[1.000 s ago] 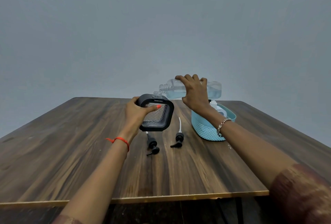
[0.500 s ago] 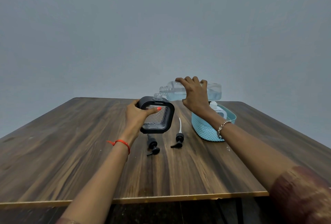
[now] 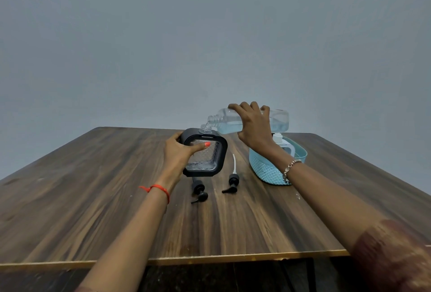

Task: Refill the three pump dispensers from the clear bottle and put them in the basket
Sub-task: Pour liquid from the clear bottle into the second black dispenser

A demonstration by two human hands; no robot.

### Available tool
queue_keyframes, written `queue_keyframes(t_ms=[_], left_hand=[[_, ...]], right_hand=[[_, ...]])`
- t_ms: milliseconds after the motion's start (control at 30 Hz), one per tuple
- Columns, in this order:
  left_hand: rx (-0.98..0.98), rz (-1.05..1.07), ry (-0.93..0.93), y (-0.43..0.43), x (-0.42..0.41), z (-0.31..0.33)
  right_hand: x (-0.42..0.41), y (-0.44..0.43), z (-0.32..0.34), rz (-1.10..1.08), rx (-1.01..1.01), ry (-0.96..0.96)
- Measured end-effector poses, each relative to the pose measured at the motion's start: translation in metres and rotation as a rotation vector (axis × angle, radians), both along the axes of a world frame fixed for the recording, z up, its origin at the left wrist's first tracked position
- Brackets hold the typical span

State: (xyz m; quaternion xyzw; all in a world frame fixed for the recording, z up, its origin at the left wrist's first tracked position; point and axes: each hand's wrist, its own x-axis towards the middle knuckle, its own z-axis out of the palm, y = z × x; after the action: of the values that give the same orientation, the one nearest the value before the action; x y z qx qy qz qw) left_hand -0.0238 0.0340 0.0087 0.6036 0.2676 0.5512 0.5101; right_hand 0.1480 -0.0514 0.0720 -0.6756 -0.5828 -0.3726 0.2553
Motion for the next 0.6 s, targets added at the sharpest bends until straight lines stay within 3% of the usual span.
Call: queue_keyframes(t_ms=[600], left_hand=[[-0.016, 0.02, 0.019, 0.0003, -0.0011, -0.0022]], right_hand=[[-0.0026, -0.0024, 0.0, -0.009, -0.013, -0.013]])
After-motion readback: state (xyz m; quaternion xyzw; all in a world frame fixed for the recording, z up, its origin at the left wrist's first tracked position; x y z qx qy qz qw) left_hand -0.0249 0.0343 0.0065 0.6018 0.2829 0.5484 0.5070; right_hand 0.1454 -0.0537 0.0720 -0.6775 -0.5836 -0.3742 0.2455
